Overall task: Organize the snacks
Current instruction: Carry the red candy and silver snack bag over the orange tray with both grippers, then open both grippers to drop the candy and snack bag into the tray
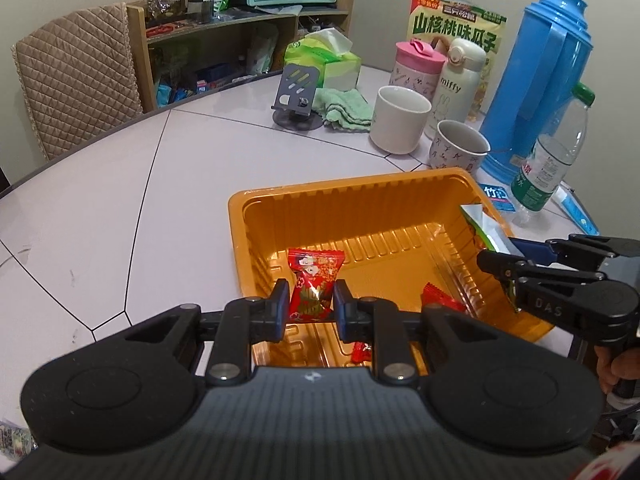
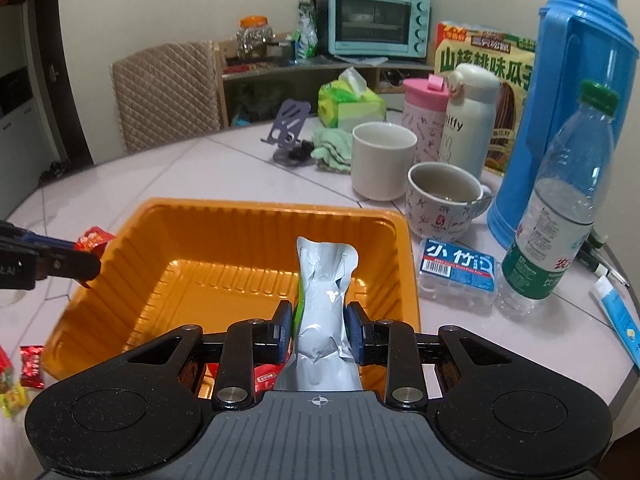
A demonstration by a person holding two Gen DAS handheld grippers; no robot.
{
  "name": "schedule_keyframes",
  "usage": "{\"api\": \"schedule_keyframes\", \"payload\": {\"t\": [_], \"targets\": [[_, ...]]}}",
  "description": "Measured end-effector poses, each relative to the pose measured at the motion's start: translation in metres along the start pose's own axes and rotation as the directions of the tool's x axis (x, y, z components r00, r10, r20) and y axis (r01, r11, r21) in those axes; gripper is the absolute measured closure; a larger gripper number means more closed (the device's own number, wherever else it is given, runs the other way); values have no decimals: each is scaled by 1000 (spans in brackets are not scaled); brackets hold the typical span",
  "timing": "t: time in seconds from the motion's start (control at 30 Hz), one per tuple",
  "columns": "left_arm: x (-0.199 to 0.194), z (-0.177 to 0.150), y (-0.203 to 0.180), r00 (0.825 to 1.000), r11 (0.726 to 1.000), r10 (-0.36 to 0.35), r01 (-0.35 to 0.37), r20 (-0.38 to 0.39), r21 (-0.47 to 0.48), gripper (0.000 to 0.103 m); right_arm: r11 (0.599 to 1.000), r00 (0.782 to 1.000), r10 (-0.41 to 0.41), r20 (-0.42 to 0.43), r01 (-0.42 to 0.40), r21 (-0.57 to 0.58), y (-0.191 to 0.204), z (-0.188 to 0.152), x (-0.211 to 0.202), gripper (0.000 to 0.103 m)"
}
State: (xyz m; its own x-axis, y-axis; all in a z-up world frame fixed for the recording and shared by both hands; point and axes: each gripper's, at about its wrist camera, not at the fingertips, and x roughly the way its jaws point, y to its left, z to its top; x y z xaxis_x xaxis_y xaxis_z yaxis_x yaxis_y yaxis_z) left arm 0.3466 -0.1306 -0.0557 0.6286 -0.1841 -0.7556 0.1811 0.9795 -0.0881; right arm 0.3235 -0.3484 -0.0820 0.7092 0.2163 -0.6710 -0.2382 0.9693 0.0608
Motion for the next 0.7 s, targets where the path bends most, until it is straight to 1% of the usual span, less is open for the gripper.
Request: {"api": "schedule_keyframes", "payload": {"t": [0.2, 0.4, 0.53, 0.7], "targets": [[13, 1, 2, 1000, 1000, 3, -3, -25, 2, 82, 1000, 1000, -16, -21, 16, -20, 3, -1, 17, 73], [20, 0, 4, 999, 1000, 5, -5, -41, 5, 82, 998, 998, -53, -16, 53, -33, 4, -1, 26, 73], [23, 0, 5, 999, 1000, 1, -1, -49, 4, 82, 999, 998, -53, -15, 53, 0, 1, 1, 23, 72], [26, -1, 5, 998, 1000, -1, 1, -57, 7, 82, 999, 999, -30, -22, 31, 22, 1, 0, 16, 71]]}}
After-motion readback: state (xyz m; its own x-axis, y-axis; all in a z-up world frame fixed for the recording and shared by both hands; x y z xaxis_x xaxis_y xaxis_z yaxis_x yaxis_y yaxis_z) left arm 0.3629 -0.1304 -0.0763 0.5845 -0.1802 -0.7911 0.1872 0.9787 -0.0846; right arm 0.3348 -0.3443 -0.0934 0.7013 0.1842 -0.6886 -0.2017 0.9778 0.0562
